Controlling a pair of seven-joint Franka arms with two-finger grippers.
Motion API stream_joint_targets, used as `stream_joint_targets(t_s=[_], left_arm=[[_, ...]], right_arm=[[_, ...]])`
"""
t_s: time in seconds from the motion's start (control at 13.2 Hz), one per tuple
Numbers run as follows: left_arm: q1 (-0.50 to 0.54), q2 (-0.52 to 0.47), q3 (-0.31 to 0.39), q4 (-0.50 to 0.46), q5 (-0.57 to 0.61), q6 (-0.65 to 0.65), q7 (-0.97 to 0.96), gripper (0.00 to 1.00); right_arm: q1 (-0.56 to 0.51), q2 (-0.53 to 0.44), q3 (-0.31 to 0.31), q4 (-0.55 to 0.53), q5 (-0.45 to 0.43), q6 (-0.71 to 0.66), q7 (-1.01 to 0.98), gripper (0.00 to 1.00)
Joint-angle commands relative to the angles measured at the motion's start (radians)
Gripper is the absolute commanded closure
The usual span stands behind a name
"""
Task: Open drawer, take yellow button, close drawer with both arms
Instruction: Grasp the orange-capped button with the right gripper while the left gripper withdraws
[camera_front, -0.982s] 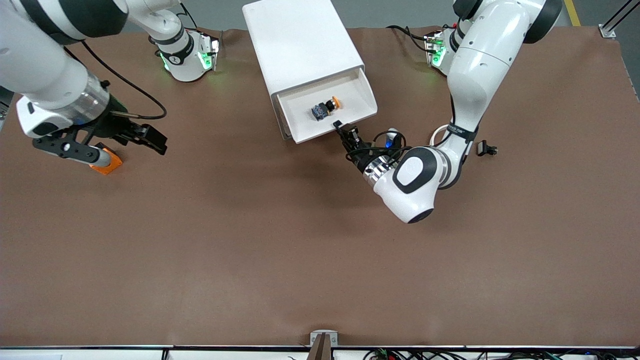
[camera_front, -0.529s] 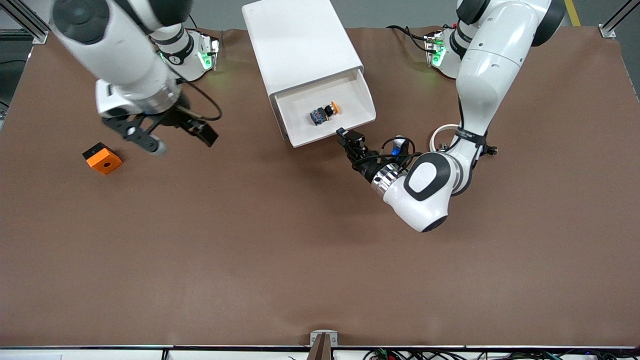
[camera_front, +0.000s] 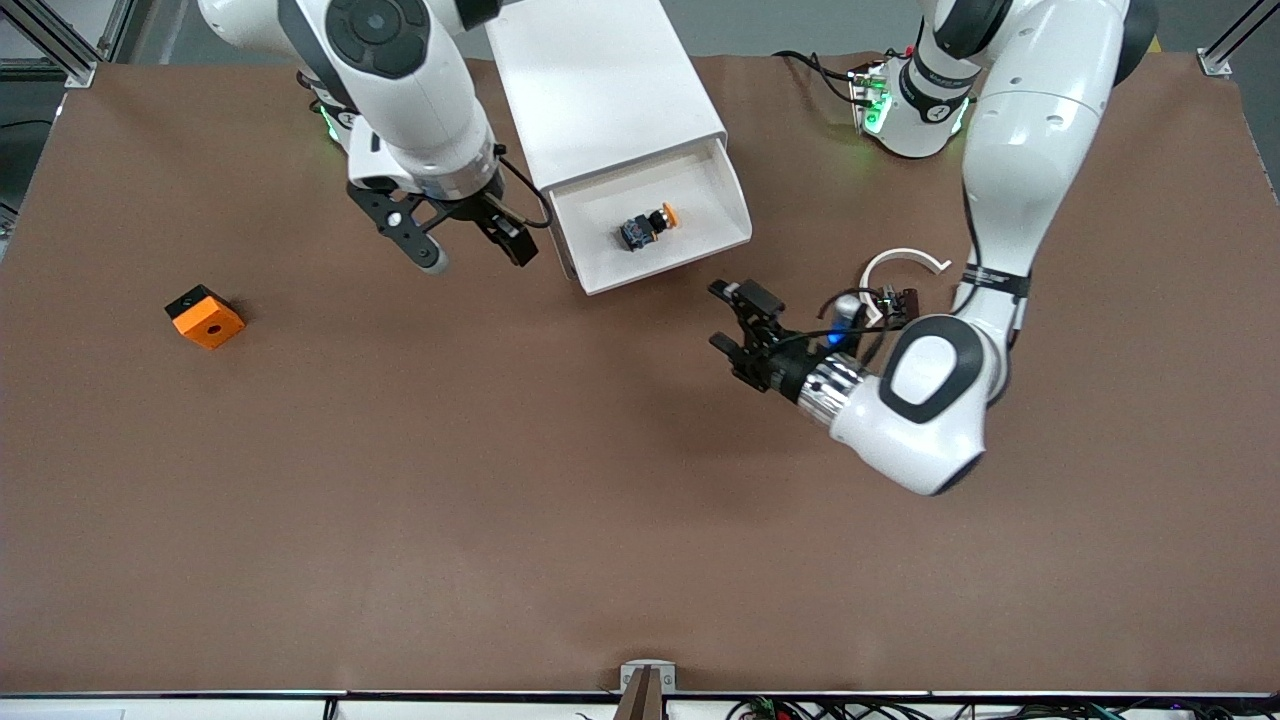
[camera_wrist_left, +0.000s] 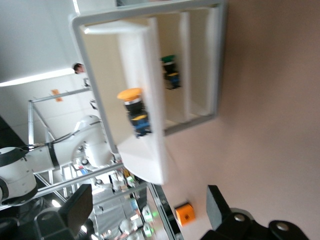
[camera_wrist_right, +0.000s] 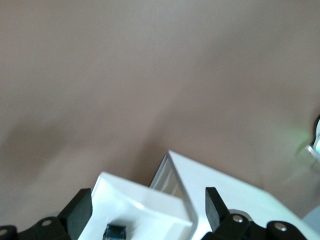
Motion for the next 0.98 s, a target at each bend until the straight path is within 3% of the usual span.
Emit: stream_joint_targets(t_s=[0.0, 0.45, 0.76, 0.91], left_arm=[[0.000, -0.030, 0.104, 0.006, 0.048, -0.015, 0.157, 0.00], [-0.008, -0.078, 0.203, 0.020, 0.466, 0.034, 0.570, 0.00], [-0.086, -0.093, 0.192, 0.014, 0.853, 0.173, 0.693, 0.00], [-0.103, -0.108, 0.194, 0.009, 0.875, 0.206, 0.952, 0.00]], right_arm=[[0.051, 0.036, -0.009, 0.020, 0.049, 0.065, 0.140, 0.00], [0.168, 0.136, -0.011, 0.027, 0.036, 0.199, 0.170, 0.00], [0.199, 0.182, -0.009, 0.027, 0.039, 0.214, 0.167, 0.00], [0.202, 0.193, -0.009, 0.026, 0.047, 0.216, 0.167, 0.00]])
